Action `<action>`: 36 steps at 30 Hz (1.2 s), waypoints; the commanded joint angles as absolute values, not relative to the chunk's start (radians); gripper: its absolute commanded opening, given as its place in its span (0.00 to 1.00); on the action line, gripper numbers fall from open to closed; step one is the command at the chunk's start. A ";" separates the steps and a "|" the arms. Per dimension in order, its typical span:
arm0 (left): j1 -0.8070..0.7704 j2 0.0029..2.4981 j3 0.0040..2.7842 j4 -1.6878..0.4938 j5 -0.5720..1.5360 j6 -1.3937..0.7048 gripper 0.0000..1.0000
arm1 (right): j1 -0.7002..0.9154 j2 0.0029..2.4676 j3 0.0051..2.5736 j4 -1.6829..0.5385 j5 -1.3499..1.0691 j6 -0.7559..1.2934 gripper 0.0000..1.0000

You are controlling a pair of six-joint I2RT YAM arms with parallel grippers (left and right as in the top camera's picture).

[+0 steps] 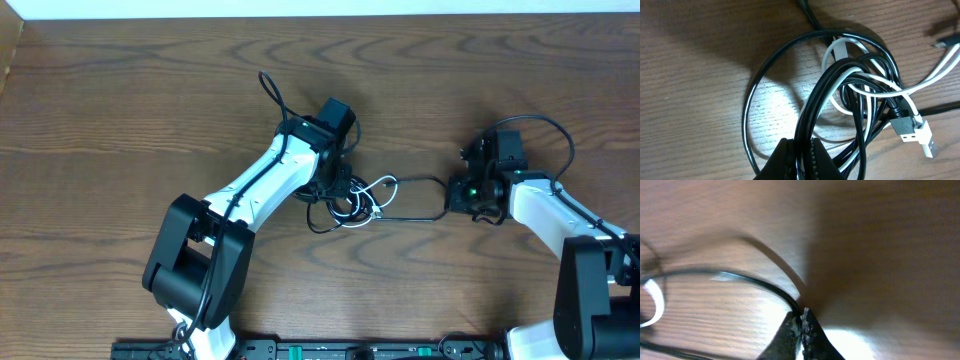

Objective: Untangle cables

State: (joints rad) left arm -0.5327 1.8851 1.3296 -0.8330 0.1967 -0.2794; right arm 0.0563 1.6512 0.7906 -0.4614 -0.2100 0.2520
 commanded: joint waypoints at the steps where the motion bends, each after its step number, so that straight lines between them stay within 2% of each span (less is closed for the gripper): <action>1: -0.529 1.889 1.320 -0.841 0.183 -0.262 0.07 | 0.046 1.674 0.765 -0.545 0.084 0.424 0.13; 5: -0.529 1.881 1.320 -0.841 0.184 -0.257 0.08 | 0.046 1.674 0.765 -0.588 0.182 0.498 0.22; 11: -0.529 1.858 1.320 -0.840 0.228 -0.221 0.08 | 0.047 1.674 0.765 -0.506 0.097 0.493 0.38; 13: -0.529 1.842 1.320 -0.839 0.228 -0.216 0.07 | 0.047 1.674 0.765 -0.455 -0.001 0.426 0.40; 16: -0.529 1.805 1.320 -0.834 0.232 -0.210 0.07 | 0.047 1.674 0.766 -0.349 -0.273 0.272 0.42; 19: -0.529 1.768 1.320 -0.828 0.335 -0.152 0.07 | 0.047 1.673 0.766 -0.279 -0.408 0.256 0.49; 22: -0.529 1.746 1.320 -0.827 0.458 -0.081 0.08 | 0.049 1.673 0.766 -0.237 -0.483 0.255 0.50; 25: -0.529 1.740 1.320 -0.826 0.487 -0.071 0.08 | 0.059 1.673 0.766 -0.200 -0.596 0.223 0.51; 30: -0.529 1.740 1.320 -0.814 0.486 -0.071 0.08 | 0.104 1.673 0.766 -0.155 -0.921 0.078 0.55; 33: -0.529 1.740 1.320 -0.803 0.486 -0.071 0.07 | 0.131 1.673 0.766 -0.157 -1.000 0.045 0.62; 36: -0.529 1.740 1.320 -0.799 0.476 -0.071 0.07 | 0.157 1.673 0.766 -0.157 -1.016 0.043 0.61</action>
